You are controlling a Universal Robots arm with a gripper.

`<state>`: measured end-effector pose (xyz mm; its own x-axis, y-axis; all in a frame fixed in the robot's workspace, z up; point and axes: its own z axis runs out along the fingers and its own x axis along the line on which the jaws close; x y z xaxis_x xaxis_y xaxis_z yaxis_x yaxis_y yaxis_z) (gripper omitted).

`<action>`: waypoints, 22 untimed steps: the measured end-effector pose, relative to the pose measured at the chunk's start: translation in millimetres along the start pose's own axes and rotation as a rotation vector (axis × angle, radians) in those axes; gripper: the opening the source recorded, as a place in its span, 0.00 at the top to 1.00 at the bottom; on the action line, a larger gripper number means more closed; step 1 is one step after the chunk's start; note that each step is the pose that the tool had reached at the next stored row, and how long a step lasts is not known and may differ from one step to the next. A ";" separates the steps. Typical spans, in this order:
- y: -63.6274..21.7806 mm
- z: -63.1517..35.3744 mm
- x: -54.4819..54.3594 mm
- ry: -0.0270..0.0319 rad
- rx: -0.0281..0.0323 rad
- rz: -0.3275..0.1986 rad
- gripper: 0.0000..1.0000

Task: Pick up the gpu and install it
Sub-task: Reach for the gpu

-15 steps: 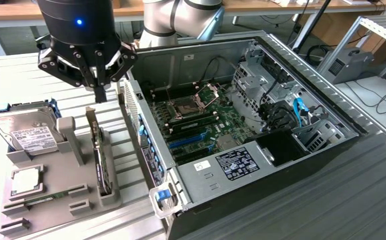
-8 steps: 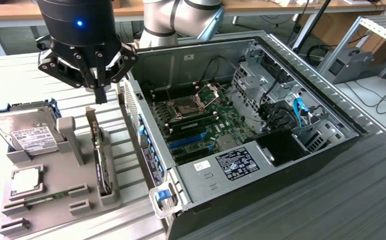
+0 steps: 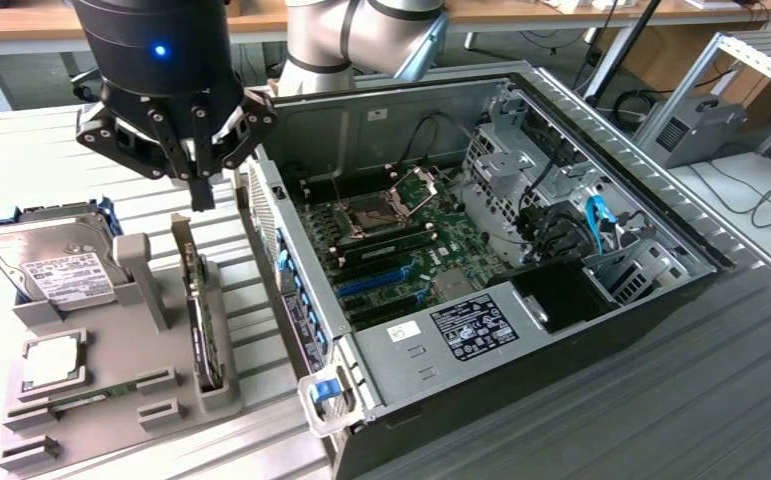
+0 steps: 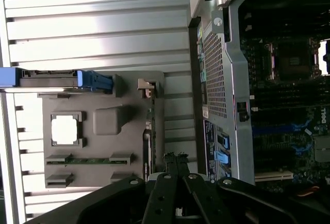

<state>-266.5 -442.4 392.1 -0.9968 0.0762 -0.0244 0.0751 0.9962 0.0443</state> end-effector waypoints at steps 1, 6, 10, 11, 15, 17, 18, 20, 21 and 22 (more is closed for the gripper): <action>-0.7 0.0 0.0 0.0000 0.0000 0.000 0.89; -2.3 0.1 -0.2 -0.0001 -0.0001 0.000 0.89; -3.5 0.1 -0.3 -0.0001 0.0000 0.000 0.89; -3.8 0.1 -0.3 -0.0001 0.0000 0.000 0.89; -5.1 0.1 -0.4 0.0000 0.0000 0.000 0.89; -5.6 0.2 -0.4 -0.0001 0.0000 0.000 0.89; -5.8 0.2 -0.4 0.0000 0.0000 0.000 0.89; -6.3 0.3 -0.5 -0.0001 -0.0001 0.000 0.89; -6.6 0.3 -0.5 -0.0001 0.0000 0.000 0.89; -6.8 0.3 -0.5 -0.0001 -0.0001 0.000 0.89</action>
<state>-266.5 -449.2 391.6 -0.9968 0.0763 -0.0245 0.0751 0.9962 0.0444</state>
